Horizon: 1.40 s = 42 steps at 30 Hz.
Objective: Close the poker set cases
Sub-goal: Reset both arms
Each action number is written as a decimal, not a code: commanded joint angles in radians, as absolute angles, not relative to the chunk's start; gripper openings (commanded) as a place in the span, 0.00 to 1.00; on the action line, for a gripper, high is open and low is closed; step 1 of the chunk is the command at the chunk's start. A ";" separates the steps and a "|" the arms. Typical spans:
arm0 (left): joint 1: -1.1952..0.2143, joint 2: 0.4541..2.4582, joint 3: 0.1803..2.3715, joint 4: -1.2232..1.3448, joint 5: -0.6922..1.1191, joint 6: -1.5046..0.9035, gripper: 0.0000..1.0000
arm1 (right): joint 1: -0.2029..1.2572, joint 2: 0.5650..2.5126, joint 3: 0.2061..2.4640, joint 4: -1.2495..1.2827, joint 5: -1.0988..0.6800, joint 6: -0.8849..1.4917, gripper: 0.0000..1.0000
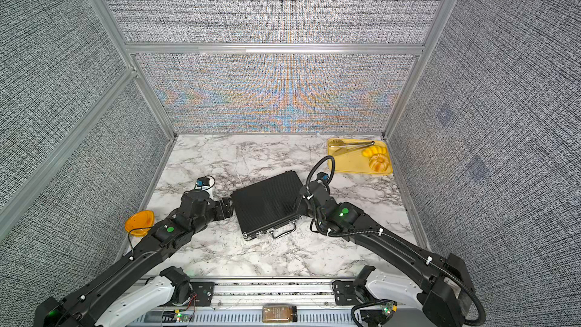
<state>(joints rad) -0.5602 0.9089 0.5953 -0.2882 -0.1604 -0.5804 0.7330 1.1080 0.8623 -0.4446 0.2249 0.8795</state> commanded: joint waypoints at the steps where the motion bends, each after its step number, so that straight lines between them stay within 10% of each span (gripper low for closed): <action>1: -0.551 0.940 0.614 -0.264 -0.262 -0.528 0.87 | 0.639 1.084 0.868 -0.472 0.172 0.679 0.71; 11: -0.502 0.939 0.559 -0.083 -0.373 -0.371 0.97 | 0.316 1.048 0.864 -0.407 0.088 0.364 0.99; 42: -0.222 1.331 0.315 0.928 -0.393 0.109 0.99 | 0.008 1.358 0.450 0.636 0.190 0.003 0.99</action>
